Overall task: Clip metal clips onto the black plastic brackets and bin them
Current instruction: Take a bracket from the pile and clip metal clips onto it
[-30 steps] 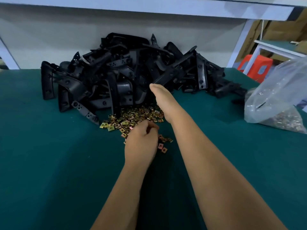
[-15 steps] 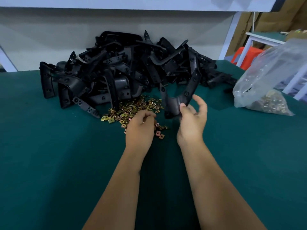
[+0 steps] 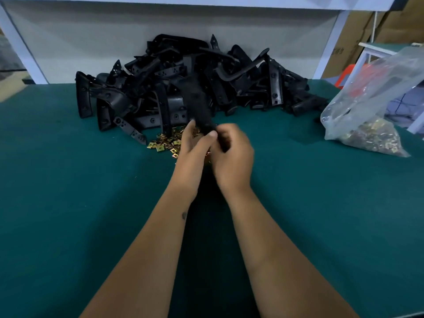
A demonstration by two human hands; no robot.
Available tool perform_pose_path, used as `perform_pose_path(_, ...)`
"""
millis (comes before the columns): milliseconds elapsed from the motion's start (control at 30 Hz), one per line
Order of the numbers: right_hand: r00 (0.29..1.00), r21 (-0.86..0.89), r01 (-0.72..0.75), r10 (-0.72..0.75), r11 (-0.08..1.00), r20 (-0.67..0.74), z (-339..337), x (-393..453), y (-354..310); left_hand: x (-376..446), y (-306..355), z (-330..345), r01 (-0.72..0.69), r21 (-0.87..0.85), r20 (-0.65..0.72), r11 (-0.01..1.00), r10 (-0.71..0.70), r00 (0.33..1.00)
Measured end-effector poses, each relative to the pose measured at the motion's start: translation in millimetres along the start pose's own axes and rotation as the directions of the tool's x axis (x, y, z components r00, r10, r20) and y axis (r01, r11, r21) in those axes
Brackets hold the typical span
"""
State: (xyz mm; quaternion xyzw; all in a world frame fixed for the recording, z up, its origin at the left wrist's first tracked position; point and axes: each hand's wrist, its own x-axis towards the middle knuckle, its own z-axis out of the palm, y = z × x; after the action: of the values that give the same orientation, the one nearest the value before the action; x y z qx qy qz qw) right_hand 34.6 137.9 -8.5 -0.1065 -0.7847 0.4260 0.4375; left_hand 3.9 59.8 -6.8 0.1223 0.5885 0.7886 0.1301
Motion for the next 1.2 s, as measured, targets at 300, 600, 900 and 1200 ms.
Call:
perform_pose_path(300,0.978,-0.058,0.137,-0.125,0.989,0.169,11.6,-5.6,-6.6,12.1,17.8,-25.7,-0.103,-0.28,-0.375,0.954,-0.01,0.927)
perform_pose_path(600,0.866,-0.555,-0.043,0.308,0.83,0.394,4.4,6.6,14.8,20.0,20.2,-53.3,-0.11,-0.413,-0.457,0.904,-0.101,0.884)
perform_pose_path(900,0.912,-0.542,-0.079,0.28,0.837,0.3,11.0,11.8,18.8,17.8,14.0,-37.6,-0.064,-0.383,-0.422,0.922,-0.113,0.899)
perform_pose_path(1200,0.918,-0.04,-0.342,0.343,0.939,0.197,2.6,11.4,15.8,14.2,19.9,-36.6,0.007,-0.446,-0.348,0.895,-0.181,0.92)
